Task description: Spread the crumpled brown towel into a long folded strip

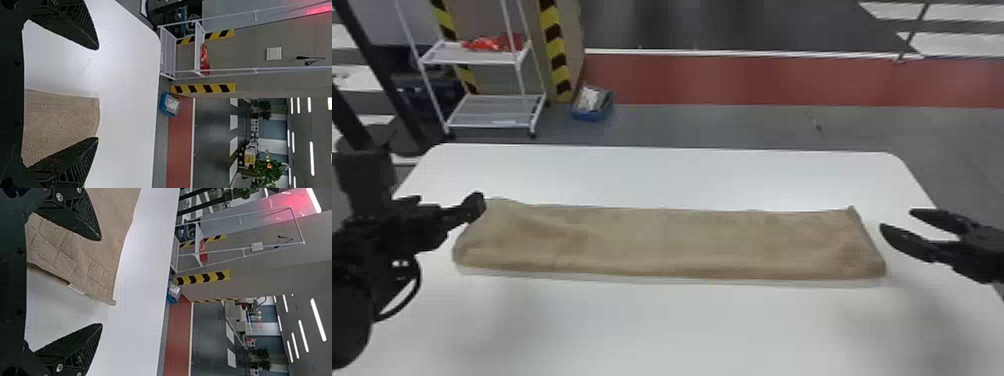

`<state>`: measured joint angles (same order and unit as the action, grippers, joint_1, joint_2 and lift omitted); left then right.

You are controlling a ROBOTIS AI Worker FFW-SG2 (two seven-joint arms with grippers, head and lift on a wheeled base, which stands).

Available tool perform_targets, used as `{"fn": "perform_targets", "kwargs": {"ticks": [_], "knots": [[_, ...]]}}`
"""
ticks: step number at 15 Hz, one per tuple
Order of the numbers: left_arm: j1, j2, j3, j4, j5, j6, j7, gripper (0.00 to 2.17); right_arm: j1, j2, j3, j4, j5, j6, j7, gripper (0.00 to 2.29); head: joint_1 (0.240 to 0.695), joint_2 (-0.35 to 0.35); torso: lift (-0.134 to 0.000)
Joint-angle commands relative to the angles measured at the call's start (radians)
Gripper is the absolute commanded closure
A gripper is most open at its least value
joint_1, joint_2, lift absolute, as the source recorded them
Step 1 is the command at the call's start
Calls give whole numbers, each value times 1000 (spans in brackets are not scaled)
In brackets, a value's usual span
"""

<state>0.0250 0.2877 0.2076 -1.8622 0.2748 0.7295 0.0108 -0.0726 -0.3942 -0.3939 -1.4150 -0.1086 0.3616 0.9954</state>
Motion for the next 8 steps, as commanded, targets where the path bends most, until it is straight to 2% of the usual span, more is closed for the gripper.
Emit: {"fn": "perform_targets", "kwargs": {"ticks": [1,4,8], "knots": [[-50,13,-28,52,-8,12,0,76,-50,-2,52,5,81,18,-6,124,695,-13,-124],[-88,18,-36,86,-14,114,-14,73,-82,-9,90,37,132,21,-27,144,695,0,-124],[-103,18,-48,120,-26,117,-14,73,-102,-29,113,93,153,64,-55,178,695,-6,-124]]}}
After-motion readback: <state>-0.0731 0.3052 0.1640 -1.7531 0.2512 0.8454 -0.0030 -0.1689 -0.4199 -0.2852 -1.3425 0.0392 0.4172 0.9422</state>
